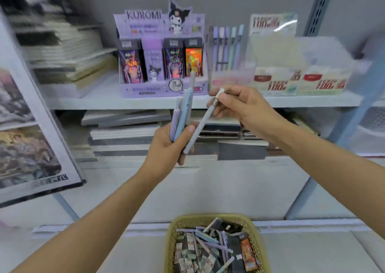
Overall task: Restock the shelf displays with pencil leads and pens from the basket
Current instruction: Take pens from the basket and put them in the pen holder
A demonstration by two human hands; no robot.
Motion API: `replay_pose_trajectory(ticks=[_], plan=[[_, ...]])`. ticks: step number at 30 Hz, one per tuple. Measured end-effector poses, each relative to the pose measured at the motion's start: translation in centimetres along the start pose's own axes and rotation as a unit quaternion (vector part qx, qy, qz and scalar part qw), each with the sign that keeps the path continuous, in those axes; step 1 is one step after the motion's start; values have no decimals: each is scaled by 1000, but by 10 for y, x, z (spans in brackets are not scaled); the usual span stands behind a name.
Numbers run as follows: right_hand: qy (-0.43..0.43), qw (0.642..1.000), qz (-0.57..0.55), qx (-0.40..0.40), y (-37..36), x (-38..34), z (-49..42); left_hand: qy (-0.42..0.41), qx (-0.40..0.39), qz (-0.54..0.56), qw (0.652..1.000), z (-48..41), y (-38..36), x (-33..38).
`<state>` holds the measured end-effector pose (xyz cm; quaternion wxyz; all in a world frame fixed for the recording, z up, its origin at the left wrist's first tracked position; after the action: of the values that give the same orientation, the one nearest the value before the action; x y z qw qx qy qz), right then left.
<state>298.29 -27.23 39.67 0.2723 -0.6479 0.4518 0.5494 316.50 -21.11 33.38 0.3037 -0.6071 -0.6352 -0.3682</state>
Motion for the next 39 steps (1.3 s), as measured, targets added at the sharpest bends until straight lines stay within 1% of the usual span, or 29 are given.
replay_pose_trajectory(ticks=[4, 8, 10, 12, 15, 17, 20, 25, 29, 32, 35, 37, 39], plan=[[85, 995, 26, 43, 26, -79, -16, -63, 6, 5, 998, -44, 7, 45], [154, 978, 40, 135, 62, -135, -34, -119, 11, -12, 993, -75, 13, 75], [154, 966, 88, 189, 79, -146, -44, -123, 14, -13, 992, -87, 13, 81], [131, 954, 141, 231, 92, -142, -55, -117, 16, -9, 993, -97, 12, 82], [95, 940, 198, 260, 102, -124, -73, -105, 27, -9, 994, -111, 11, 76], [77, 933, 233, 262, 105, -114, -85, -98, 33, 1, 995, -120, 11, 71], [55, 922, 296, 242, 104, -100, -101, -84, 39, 13, 996, -131, 11, 63], [52, 906, 373, 194, 99, -91, -118, -64, 30, 22, 997, -145, 11, 54], [28, 911, 391, 132, 107, -95, -122, -40, 35, 36, 998, -151, 14, 48], [15, 912, 395, 110, 108, -95, -124, -20, 47, 43, 998, -152, 16, 44], [24, 914, 386, 123, 103, -91, -127, -6, 50, 48, 998, -152, 16, 41], [47, 916, 366, 160, 100, -91, -128, 1, 48, 53, 997, -150, 15, 41], [71, 898, 379, 211, 99, -92, -129, 7, 46, 54, 997, -149, 15, 43]])
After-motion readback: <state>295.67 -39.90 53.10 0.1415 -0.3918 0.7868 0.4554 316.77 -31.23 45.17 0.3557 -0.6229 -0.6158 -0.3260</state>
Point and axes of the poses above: each hand's wrist, its own z-axis away from the middle knuckle, its own y-axis out of the back of the hand, x = y × z, the point moved 3 cm from there along -z, towards the middle knuckle, and after that the axes turned 10 degrees about -y, right-handed, at the moved point
